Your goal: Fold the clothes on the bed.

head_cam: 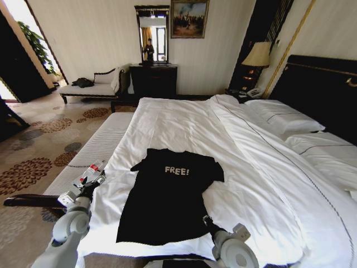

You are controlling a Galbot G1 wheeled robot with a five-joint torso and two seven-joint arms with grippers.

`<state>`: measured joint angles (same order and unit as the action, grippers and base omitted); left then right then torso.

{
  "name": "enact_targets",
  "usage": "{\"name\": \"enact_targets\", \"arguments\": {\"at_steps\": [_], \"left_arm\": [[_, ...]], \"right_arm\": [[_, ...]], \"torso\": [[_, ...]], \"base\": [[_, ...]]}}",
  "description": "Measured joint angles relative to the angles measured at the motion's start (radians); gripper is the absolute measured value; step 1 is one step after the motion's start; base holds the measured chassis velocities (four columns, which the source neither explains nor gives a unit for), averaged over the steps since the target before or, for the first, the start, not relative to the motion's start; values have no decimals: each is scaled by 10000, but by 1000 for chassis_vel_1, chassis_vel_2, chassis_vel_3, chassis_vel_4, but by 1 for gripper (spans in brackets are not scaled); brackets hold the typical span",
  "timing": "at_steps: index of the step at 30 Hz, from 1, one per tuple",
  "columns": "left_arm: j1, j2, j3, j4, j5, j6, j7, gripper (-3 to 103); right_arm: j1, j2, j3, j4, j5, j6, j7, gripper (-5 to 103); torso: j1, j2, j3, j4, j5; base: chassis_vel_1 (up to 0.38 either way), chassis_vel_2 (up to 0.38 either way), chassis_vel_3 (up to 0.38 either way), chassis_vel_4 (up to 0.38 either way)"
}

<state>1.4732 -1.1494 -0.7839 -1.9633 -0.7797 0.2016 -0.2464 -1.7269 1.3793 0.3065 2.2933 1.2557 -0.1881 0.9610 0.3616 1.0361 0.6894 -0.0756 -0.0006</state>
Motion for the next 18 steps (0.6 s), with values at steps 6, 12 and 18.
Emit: {"name": "enact_targets", "arguments": {"at_steps": [6,12,18], "left_arm": [[-2,0,18,0,0,-4,0,100],[-39,23,8,0,-14,-5,-3,100],[-120,-2,46,48,-23,-6,-7,100]], "right_arm": [[-60,-66,40,19,-82,92,-47,2],[-413,-176,162,355,-199,214,109,0],[-1036,-281,285,844,-646,386,671,0]], "torso": [[0,0,0,0,0],[0,0,0,0,0],[0,0,0,0,0]], "base": [[0,0,0,0],[0,0,0,0],[0,0,0,0]]}}
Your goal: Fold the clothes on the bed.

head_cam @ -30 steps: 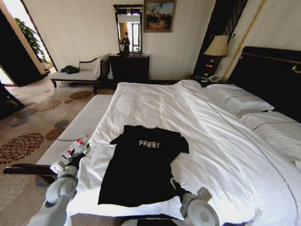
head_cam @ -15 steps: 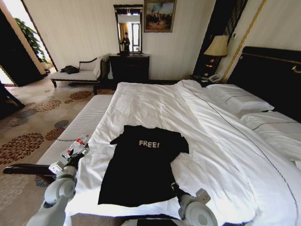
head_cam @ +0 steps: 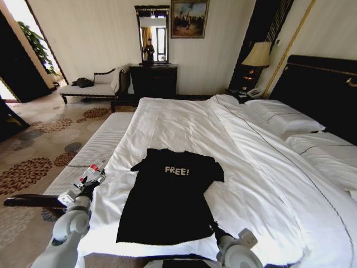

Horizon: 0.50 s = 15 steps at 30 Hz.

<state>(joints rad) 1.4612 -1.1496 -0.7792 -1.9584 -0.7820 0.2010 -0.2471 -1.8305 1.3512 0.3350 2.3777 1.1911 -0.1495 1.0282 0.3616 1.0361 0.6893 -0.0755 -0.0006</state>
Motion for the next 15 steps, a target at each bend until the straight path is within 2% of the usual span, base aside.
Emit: {"name": "enact_targets", "arguments": {"at_steps": [11,15], "left_arm": [[-189,-69,201,89,12,-2,-1,100],[-204,-67,222,82,13,-2,-2,100]], "right_arm": [[-558,166,22,83,-1027,560,1250,0],[-690,273,-157,141,-1149,581,1376,0]], "torso": [[0,0,0,0,1],[0,0,0,0,0]], "base": [[0,0,0,0],[0,0,0,0]]}}
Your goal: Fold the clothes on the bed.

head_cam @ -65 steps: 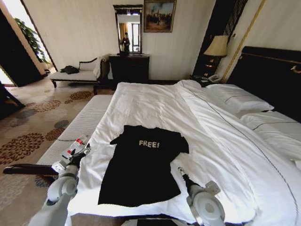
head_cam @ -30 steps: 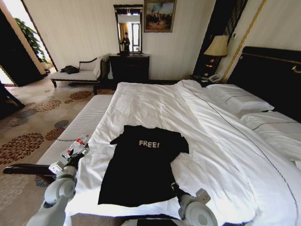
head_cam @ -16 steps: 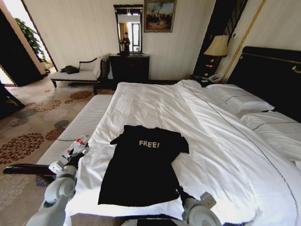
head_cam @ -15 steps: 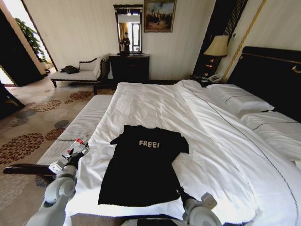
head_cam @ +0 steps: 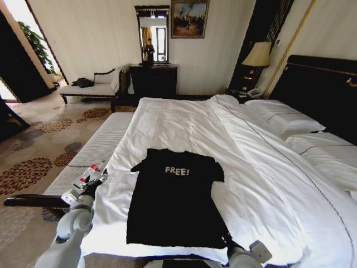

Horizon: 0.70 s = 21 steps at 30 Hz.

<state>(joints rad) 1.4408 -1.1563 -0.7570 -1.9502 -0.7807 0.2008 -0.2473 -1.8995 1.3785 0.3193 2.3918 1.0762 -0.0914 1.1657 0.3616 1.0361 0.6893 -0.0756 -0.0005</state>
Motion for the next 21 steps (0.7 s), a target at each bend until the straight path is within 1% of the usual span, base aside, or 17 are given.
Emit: {"name": "enact_targets", "arguments": {"at_steps": [7,8,9,11,12,15,16,17,18,19,21], "left_arm": [[-3,23,7,20,0,-3,3,100],[-5,23,13,33,0,-4,3,100],[-5,23,13,33,0,-4,3,100],[-14,9,64,66,4,-9,9,100],[-14,9,64,66,4,-9,9,100],[38,-16,189,49,64,-10,12,100],[116,-12,235,-5,94,0,16,100],[241,17,285,-86,131,33,19,100],[241,17,285,-86,131,33,19,100],[505,105,365,-232,195,95,21,100],[1096,352,552,-501,281,219,20,100]], "right_arm": [[-91,162,-224,61,-187,1,46,0],[-131,177,-261,101,-215,8,49,5],[-131,177,-261,101,-215,8,49,5],[-217,214,-367,399,-220,39,52,16],[-217,214,-367,399,-220,39,52,16],[-98,196,-262,967,-389,3,-24,32],[10,163,-133,1052,-610,-1,-127,32],[153,113,37,1083,-966,33,-272,37],[153,113,37,1083,-966,33,-272,37],[370,31,290,1101,-1562,168,-512,43],[803,-148,760,1001,-2601,604,-1027,54]], "torso": [[0,0,0,0,-1],[0,0,0,-1,0],[0,0,0,-1,0],[0,0,0,-1,0],[0,0,0,-1,0],[-1,0,0,-2,-2],[0,0,0,-2,-4],[0,0,0,-2,-2],[0,0,0,-2,-2],[0,1,0,-2,2],[0,0,0,0,-2]], "base": [[0,0,0,0],[0,0,0,0],[0,0,0,0],[0,0,0,0],[0,0,0,0],[0,0,0,0],[0,0,0,0],[0,0,0,0],[0,0,0,0],[0,0,0,0],[0,0,0,0]]}}
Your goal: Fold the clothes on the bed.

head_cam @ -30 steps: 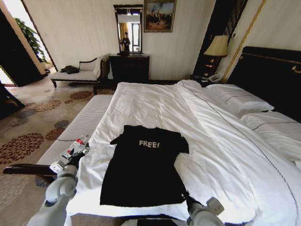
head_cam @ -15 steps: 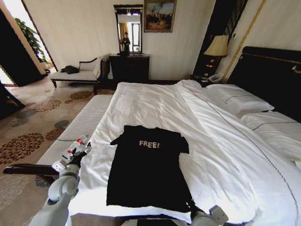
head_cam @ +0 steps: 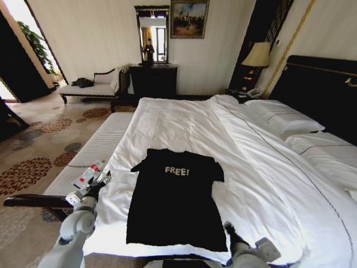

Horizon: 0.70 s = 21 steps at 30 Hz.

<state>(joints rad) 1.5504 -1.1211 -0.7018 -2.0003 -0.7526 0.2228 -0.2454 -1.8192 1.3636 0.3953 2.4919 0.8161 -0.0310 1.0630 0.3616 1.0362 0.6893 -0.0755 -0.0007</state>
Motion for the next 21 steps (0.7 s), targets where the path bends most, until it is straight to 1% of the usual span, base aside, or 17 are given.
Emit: {"name": "enact_targets", "arguments": {"at_steps": [1,2,3,5,6,7,8,9,11,12,14,15,16,17,21], "left_arm": [[0,0,0,0,0,0,0,100],[251,114,73,-105,30,30,27,100],[680,295,190,-272,78,54,89,100],[1584,664,430,-577,114,88,292,100],[2064,851,542,-712,93,100,482,100],[2064,851,542,-712,93,100,482,100],[2442,998,623,-819,32,96,724,100],[2747,1143,686,-893,-51,72,996,100],[3358,1535,832,-1077,-338,-72,1705,100],[3484,1669,873,-1122,-415,-128,1894,100],[3546,1773,904,-1157,-470,-168,2009,100],[3579,1884,948,-1203,-586,-186,2083,100],[3583,1933,987,-1239,-692,-182,2087,100],[3580,1987,1115,-1318,-940,-115,2038,100],[3603,1907,1357,-1387,-1098,11,1870,100]], "right_arm": [[0,0,0,0,0,0,0,54],[191,-77,178,-110,-266,172,-188,54],[450,-166,383,-231,-382,331,-412,60],[1034,-306,678,-466,-266,508,-834,71],[1328,-353,794,-655,-275,619,-1028,76],[1328,-353,794,-655,-275,619,-1028,76],[1621,-392,893,-888,-411,733,-1226,81],[1821,-418,950,-1067,-573,819,-1378,81],[2182,-448,1049,-1377,-760,935,-1610,91],[2259,-445,1053,-1416,-672,936,-1628,96],[2289,-438,1051,-1435,-560,935,-1628,96],[2307,-419,1027,-1460,-402,926,-1610,99],[2309,-409,1011,-1484,-326,910,-1582,100],[2322,-385,987,-1551,-212,867,-1510,100],[2381,-395,998,-1624,30,786,-1372,100]], "torso": [[0,0,0,0,0],[0,0,1,0,2],[0,0,0,0,5],[0,0,0,-1,-1],[0,0,0,3,4],[0,0,0,3,4],[0,0,0,4,3],[0,-1,0,6,3],[0,0,0,5,3],[0,0,1,1,5],[0,0,0,0,3],[0,0,1,-5,3],[0,0,0,-5,3],[0,0,0,-6,2],[0,0,0,-1,0]], "base": [[0,0,0,0],[0,0,0,0],[0,0,0,0],[0,0,0,0],[0,0,0,0],[0,0,0,0],[0,0,0,0],[0,0,0,0],[0,0,0,0],[0,0,0,0],[0,0,0,0],[0,0,0,0],[0,0,0,0],[0,0,0,0],[0,0,0,0]]}}
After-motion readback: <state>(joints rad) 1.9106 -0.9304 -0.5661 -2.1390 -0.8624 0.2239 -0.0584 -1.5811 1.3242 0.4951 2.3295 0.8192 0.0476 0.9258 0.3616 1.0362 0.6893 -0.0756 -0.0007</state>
